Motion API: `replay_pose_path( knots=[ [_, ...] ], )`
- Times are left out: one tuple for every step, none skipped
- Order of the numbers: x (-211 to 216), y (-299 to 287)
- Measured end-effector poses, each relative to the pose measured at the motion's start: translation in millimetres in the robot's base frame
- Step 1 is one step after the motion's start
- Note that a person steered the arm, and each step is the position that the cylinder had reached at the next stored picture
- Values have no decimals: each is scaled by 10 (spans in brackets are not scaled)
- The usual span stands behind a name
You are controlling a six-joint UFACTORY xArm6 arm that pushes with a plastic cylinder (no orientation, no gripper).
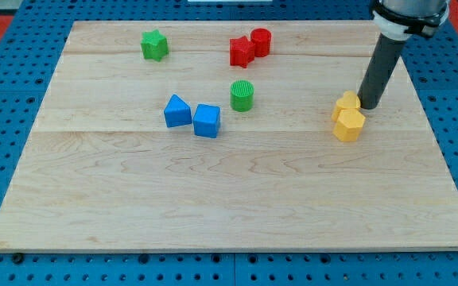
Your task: Move green star towards green star
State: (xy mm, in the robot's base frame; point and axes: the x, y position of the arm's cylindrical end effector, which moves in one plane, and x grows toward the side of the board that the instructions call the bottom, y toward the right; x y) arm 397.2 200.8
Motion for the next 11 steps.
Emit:
replay_pose_path(
  knots=[
    [-236, -5],
    [-663, -186],
    [-749, -1102],
    [-730, -1912],
    [-964, -2895],
    [-972, -3882],
    [-1383, -4196],
    [-1808, -3862],
    [-1627, -3426],
    [-1266, -3318],
    [-1150, -3157]
  ],
)
